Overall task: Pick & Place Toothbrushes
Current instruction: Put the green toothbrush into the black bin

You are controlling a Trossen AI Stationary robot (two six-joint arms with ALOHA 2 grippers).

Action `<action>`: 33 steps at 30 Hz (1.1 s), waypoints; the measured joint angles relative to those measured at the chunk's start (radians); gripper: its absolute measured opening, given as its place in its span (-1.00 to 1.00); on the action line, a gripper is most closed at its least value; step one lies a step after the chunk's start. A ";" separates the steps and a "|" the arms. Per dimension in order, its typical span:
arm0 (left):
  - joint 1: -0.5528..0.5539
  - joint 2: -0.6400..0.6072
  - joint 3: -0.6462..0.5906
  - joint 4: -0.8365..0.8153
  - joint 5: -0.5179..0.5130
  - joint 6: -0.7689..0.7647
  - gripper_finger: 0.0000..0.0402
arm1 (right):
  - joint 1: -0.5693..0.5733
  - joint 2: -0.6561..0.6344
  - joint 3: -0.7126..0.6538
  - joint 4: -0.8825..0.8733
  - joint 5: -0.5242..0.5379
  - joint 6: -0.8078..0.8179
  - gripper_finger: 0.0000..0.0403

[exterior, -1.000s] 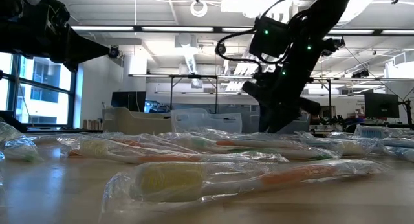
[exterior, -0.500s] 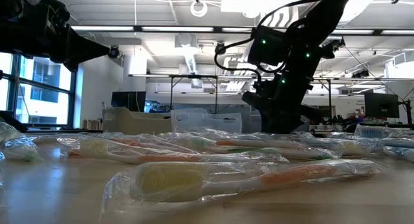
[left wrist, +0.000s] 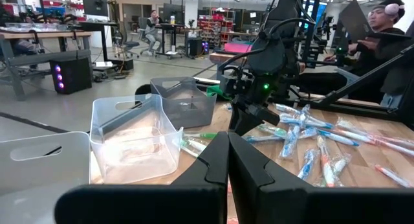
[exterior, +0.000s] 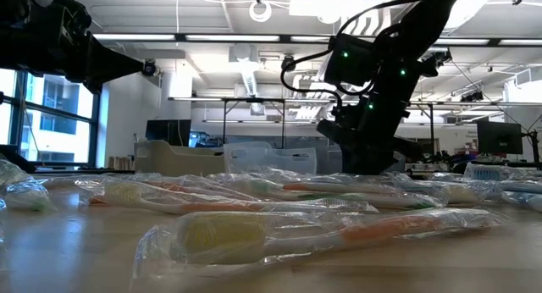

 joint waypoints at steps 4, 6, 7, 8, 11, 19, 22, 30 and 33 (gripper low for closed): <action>0.000 0.000 0.000 0.000 0.000 0.000 -1.00 | 0.000 0.000 0.000 0.000 -0.001 -0.001 -0.40; 0.000 0.000 0.000 0.000 0.000 0.000 -1.00 | 0.000 0.001 0.000 0.000 -0.002 -0.001 -0.40; 0.000 0.000 0.000 0.000 0.000 0.000 -1.00 | 0.000 0.001 0.000 0.000 -0.003 -0.001 -0.40; 0.000 0.000 0.000 0.000 0.000 0.000 -1.00 | 0.000 0.001 0.000 0.000 -0.003 -0.001 -0.40; 0.000 0.000 0.000 0.000 0.000 0.000 -1.00 | 0.000 0.001 0.000 0.001 -0.005 -0.001 -0.40; 0.000 0.000 0.000 0.000 0.000 0.000 -1.00 | 0.000 0.001 -0.001 0.001 -0.007 -0.009 -0.40; 0.000 0.000 0.000 0.000 0.000 0.000 -1.00 | 0.000 0.002 -0.001 0.001 -0.007 -0.009 -0.40; 0.000 0.000 0.000 0.000 0.000 0.000 -1.00 | 0.000 0.002 -0.001 -0.001 -0.006 -0.009 -0.49; 0.000 0.000 0.000 0.000 0.000 0.000 -1.00 | -0.001 0.002 -0.002 0.000 -0.005 -0.009 -0.60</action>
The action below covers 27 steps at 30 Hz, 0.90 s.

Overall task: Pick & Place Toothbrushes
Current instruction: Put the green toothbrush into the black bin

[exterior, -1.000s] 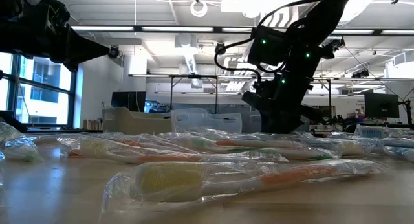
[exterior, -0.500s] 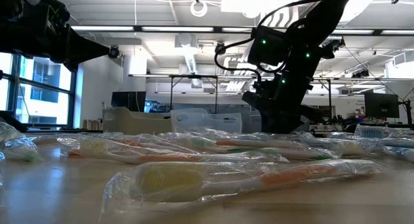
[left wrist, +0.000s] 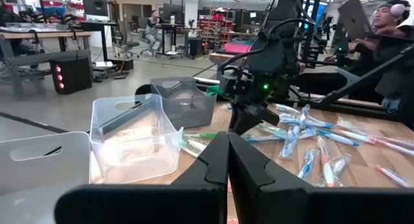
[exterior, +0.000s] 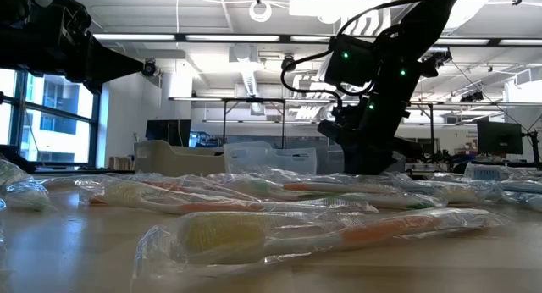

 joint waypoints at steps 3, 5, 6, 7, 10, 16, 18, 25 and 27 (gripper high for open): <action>0.000 0.000 0.000 0.000 0.000 0.000 -1.00 | 0.000 0.000 0.000 0.001 0.000 0.000 -0.71; 0.000 0.000 0.000 0.000 0.000 0.000 -1.00 | 0.000 0.000 0.000 0.001 0.000 0.001 -0.78; 0.000 0.000 0.000 0.000 0.000 0.000 -1.00 | 0.000 0.000 0.000 0.002 -0.001 0.002 -0.81; 0.000 0.000 0.000 0.000 0.000 0.000 -1.00 | 0.000 0.000 0.000 0.003 -0.002 0.002 -0.85; 0.000 0.000 0.000 0.000 0.000 0.000 -1.00 | 0.000 0.000 0.000 0.006 -0.004 0.001 -0.92; 0.000 0.000 0.000 0.000 0.000 -0.008 -1.00 | 0.000 -0.013 0.000 0.001 -0.011 -0.017 -0.89; 0.000 0.000 0.000 0.000 0.000 -0.020 -1.00 | 0.000 -0.030 -0.002 -0.009 -0.033 -0.026 -0.90; 0.000 0.000 0.000 0.000 0.000 -0.025 -1.00 | 0.008 -0.134 -0.002 -0.025 -0.057 -0.105 -0.92; 0.000 0.000 0.000 0.000 0.000 -0.026 -1.00 | 0.009 -0.174 -0.003 -0.037 -0.057 -0.135 -0.92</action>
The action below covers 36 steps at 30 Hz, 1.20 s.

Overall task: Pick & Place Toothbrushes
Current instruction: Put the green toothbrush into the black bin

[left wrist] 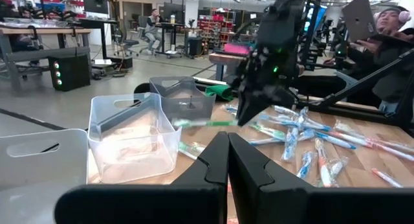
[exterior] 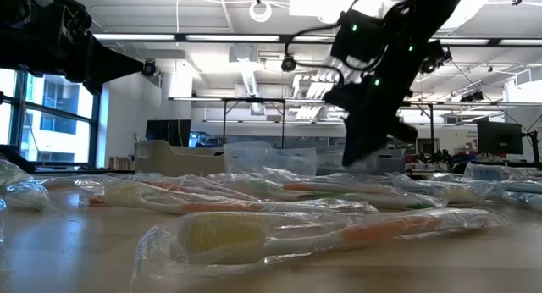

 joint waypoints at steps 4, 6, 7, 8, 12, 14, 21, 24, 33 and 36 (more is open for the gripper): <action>0.000 0.000 0.000 0.000 0.000 0.000 -1.00 | -0.001 -0.093 0.002 -0.015 -0.036 -0.060 -0.93; 0.000 0.000 0.000 0.000 0.000 0.000 -1.00 | -0.001 -0.143 0.002 -0.016 -0.046 -0.085 -0.93; 0.000 0.000 0.000 0.000 0.000 0.000 -1.00 | -0.001 -0.166 0.002 -0.022 -0.048 -0.101 -0.93; 0.000 0.000 0.000 0.000 0.000 0.000 -1.00 | -0.001 -0.190 0.002 -0.024 -0.049 -0.119 -0.93; 0.000 0.000 0.000 0.001 0.000 0.000 -1.00 | -0.019 -0.289 0.002 -0.040 -0.022 -0.194 -0.93; 0.000 0.000 0.000 0.004 0.000 -0.001 -1.00 | -0.039 -0.328 0.002 -0.043 0.006 -0.222 -0.93; 0.000 0.000 0.000 0.010 0.000 -0.001 -1.00 | -0.124 -0.396 0.003 -0.058 0.054 -0.388 -0.93; 0.000 0.000 0.000 0.015 -0.004 -0.001 -1.00 | -0.178 -0.398 0.003 -0.057 0.059 -0.471 -0.93; 0.000 0.000 0.000 0.128 -0.181 0.002 -1.00 | -0.353 -0.397 0.003 -0.023 0.047 -0.684 -0.93; 0.000 0.000 0.000 0.182 -0.200 0.021 -1.00 | -0.389 -0.397 0.003 -0.031 0.045 -0.739 -0.93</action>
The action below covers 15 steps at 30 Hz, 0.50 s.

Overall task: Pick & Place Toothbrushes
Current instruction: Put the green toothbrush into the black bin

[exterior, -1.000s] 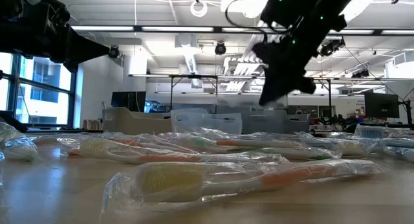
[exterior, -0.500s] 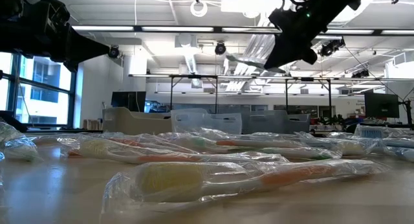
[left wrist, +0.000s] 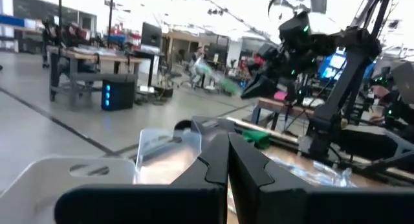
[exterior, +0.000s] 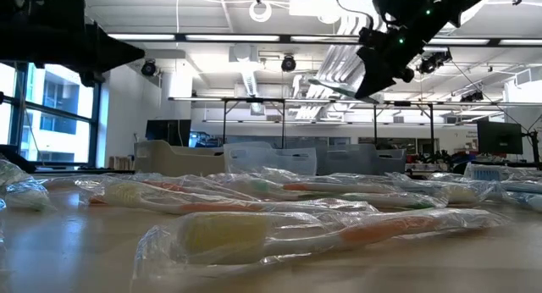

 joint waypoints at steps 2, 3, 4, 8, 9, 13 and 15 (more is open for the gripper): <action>0.000 0.000 0.000 0.010 0.000 0.020 -1.00 | -0.014 0.000 0.000 -0.003 0.001 -0.052 -0.93; 0.000 0.000 0.000 0.008 0.000 0.033 -1.00 | -0.017 0.000 0.000 -0.003 0.001 -0.085 -0.93; 0.000 0.000 0.000 0.005 0.000 0.046 -1.00 | -0.019 0.000 0.000 0.000 0.002 -0.124 -0.93; 0.000 0.000 0.000 0.004 -0.001 0.082 -1.00 | -0.019 0.000 0.000 0.009 0.009 -0.304 -0.93; 0.000 0.000 0.000 0.004 -0.001 0.082 -1.00 | -0.019 0.000 0.000 0.009 0.009 -0.357 -0.93; 0.000 0.000 0.000 0.004 -0.001 0.085 -1.00 | -0.019 0.000 0.000 0.009 0.009 -0.547 -0.93; 0.000 0.000 0.000 0.002 -0.001 0.085 -1.00 | -0.020 0.000 0.000 0.009 0.009 -0.597 -0.93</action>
